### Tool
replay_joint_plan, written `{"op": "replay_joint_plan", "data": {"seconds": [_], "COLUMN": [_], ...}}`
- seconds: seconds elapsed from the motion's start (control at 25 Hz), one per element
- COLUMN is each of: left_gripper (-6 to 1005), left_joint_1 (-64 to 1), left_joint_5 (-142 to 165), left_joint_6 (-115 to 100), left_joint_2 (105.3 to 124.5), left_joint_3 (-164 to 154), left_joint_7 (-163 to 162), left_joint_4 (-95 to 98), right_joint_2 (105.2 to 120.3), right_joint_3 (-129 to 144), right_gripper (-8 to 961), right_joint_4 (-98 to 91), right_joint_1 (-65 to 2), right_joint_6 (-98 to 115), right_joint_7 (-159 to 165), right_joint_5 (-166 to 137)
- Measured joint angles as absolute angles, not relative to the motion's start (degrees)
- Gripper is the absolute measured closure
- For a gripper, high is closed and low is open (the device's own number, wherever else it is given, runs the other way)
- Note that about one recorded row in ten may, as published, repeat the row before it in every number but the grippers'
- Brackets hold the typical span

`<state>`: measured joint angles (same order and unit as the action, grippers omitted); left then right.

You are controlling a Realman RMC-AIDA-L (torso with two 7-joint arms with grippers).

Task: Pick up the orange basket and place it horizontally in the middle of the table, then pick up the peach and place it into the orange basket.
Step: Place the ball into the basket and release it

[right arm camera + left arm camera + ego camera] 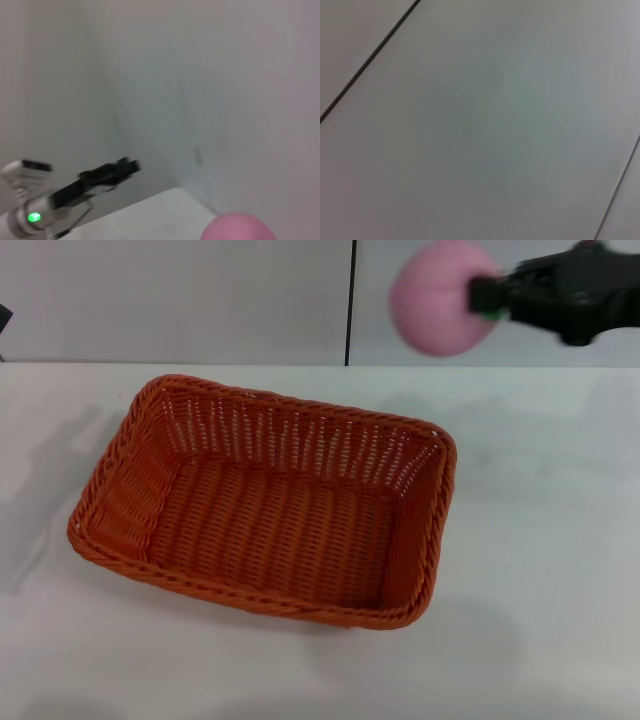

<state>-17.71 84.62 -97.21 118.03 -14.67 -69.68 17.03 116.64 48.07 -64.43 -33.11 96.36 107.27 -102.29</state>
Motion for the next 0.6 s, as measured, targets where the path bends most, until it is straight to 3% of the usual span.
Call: {"op": "replay_joint_plan", "data": {"seconds": [0.24,0.6], "left_gripper": [546,546], "left_joint_1": [-17.98,-17.45], "left_joint_5": [84.62,84.63], "left_joint_6": [-96.91,-96.74], "left_joint_2": [118.04,118.04], "left_joint_3": [-14.81,-14.75], "left_joint_7": [-69.24,-69.12], "left_joint_4": [15.64,15.06], "right_joint_2": [116.61,116.69], "right_joint_3": [52.92,52.95], "right_gripper": [861,728], "right_joint_4": [-54.44,-51.99], "right_joint_1": [-39.66,-38.78], "right_joint_6": [95.99,96.25], "right_joint_7": [105.57,104.32], "right_joint_5": [-106.69,-107.61]}}
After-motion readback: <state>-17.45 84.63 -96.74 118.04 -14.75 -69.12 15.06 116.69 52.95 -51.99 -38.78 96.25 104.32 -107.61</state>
